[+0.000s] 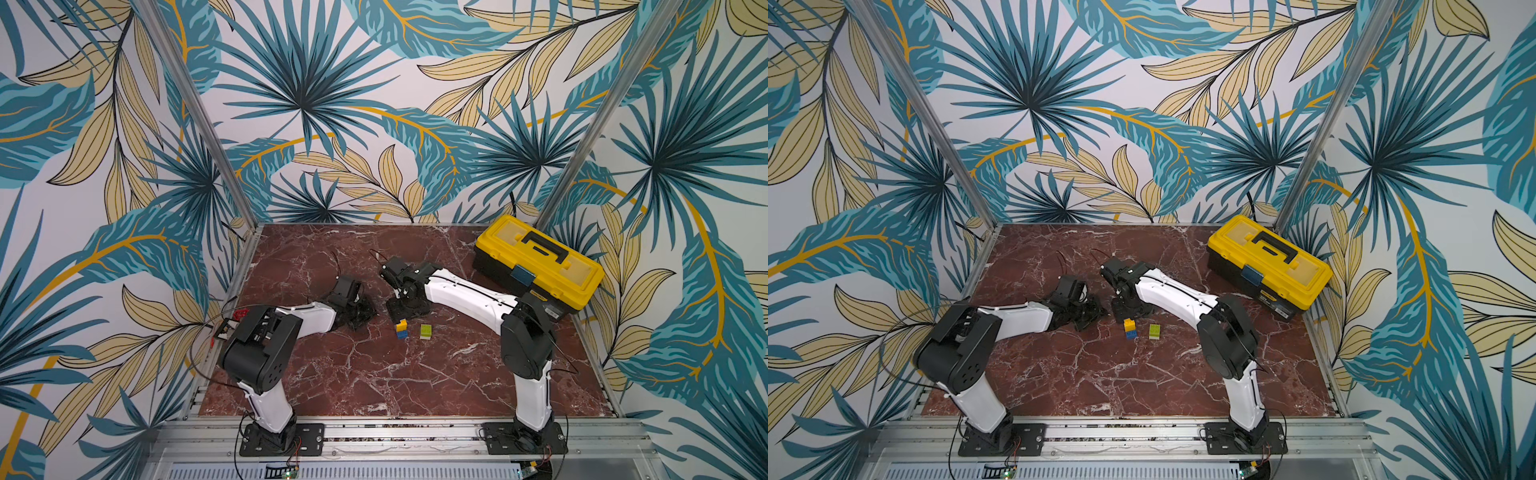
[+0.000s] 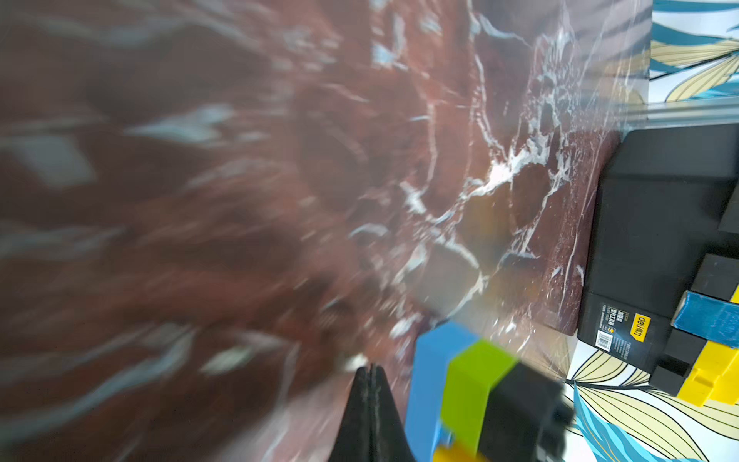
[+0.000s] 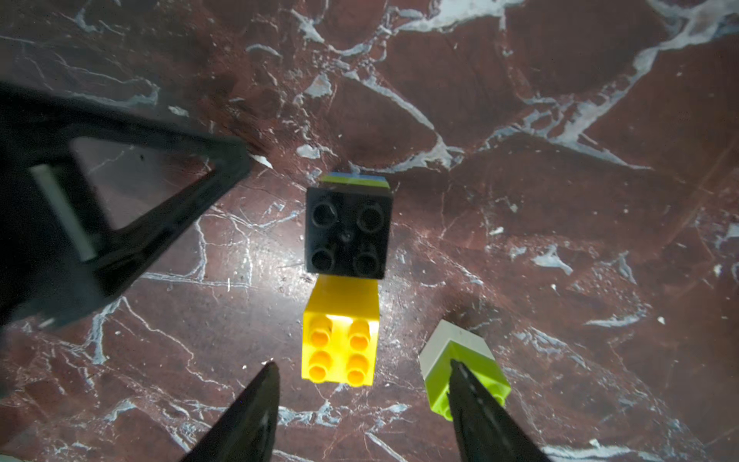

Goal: Assemble the number 4 with lego
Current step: Adjust the lego brick at the center of the board, then pick up the lego brick from the center of the board.

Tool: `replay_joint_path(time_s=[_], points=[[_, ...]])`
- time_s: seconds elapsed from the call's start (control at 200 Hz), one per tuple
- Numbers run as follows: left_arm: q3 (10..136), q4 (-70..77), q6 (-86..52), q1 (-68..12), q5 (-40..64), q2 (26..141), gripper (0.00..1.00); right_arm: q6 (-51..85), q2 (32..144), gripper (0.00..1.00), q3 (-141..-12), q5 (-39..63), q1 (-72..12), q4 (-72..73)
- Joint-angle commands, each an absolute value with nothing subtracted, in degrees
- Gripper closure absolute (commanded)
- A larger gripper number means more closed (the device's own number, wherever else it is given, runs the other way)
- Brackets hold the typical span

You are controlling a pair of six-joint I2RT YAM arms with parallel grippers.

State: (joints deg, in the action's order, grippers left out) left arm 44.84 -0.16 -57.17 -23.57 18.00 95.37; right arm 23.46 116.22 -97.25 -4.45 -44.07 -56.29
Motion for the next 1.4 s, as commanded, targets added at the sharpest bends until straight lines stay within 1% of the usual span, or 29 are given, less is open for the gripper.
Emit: replay_joint_path(time_s=[0.0,0.14,0.275,0.421,0.516,0.631,0.736,0.961,1.161,1.257,1.277,1.392], points=[[40.13,-7.17,-52.81,-23.27,16.08,86.86,1.00,22.85,118.77,0.35,-99.62,-3.65,-44.30,-60.63],[36.93,-13.32,-51.68,-23.29,13.99,77.84,1.00,23.43,120.40,0.37,-99.99,-3.16,-44.34,-60.25],[36.04,-15.33,-52.29,-23.23,14.10,73.91,1.00,23.97,122.68,0.40,-101.44,-3.56,-44.30,-61.13],[36.55,-15.38,-52.57,-23.27,14.35,73.13,1.00,24.87,124.28,0.45,-102.04,-3.78,-44.30,-61.25],[36.90,-17.10,-52.42,-23.24,14.27,73.01,1.00,25.48,124.56,0.52,-102.02,-4.16,-44.30,-61.14],[37.00,-17.40,-52.40,-23.23,14.30,72.95,1.00,26.00,124.85,0.64,-101.79,-4.55,-44.31,-61.16],[37.00,-17.63,-52.36,-23.22,14.15,72.70,1.00,26.62,125.08,0.70,-100.82,-4.63,-44.30,-60.87],[37.07,-17.75,-52.38,-23.28,14.24,72.69,1.00,28.33,126.03,0.79,-95.85,-4.57,-44.30,-58.29],[37.27,-17.92,-52.34,-23.21,14.38,72.86,1.00,29.94,129.66,0.88,-92.44,-4.46,-44.34,-57.48],[37.18,-17.84,-52.43,-23.23,14.74,72.86,1.00,30.47,130.82,0.90,-91.08,-4.53,-44.30,-57.22],[37.18,-17.83,-52.44,-23.22,14.76,72.82,1.00,30.56,130.79,0.92,-90.75,-4.64,-44.30,-57.09],[37.00,-17.78,-52.56,-23.29,14.86,72.69,1.00,30.68,130.32,0.93,-90.56,-5.60,-44.30,-57.28]])
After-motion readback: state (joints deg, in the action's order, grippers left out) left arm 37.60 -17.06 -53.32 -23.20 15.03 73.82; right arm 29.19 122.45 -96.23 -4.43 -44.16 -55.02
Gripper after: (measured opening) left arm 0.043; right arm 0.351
